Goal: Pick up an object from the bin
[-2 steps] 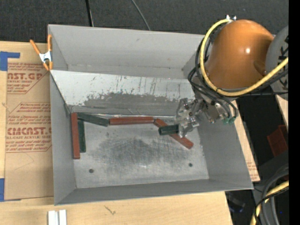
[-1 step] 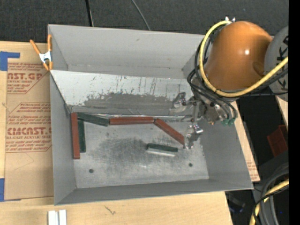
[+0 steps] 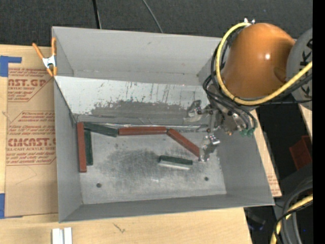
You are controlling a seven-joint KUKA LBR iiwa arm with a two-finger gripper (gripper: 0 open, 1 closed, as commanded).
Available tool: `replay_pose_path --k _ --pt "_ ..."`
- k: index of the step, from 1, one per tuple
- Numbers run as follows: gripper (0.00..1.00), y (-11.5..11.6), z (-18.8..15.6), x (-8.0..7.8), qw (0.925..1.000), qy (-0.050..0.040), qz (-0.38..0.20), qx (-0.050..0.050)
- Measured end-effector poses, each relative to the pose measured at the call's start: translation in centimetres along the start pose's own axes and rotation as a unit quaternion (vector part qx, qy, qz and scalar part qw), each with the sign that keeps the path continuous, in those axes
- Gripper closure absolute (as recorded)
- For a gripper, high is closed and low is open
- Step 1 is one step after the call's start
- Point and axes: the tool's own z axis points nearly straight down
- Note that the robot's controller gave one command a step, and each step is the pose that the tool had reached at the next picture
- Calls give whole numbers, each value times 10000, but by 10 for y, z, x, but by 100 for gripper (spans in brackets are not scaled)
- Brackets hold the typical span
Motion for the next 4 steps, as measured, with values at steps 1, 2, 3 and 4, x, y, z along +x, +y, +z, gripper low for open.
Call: replay_pose_path --k 1,2,3,4 --pt "0 15 49 9 10000 -26 11 7" --pt "0 26 79 24 9965 21 840 -3" --pt "0 7 131 5 9972 -5 752 4" --pt "100 5 188 -8 9919 -89 1269 6"
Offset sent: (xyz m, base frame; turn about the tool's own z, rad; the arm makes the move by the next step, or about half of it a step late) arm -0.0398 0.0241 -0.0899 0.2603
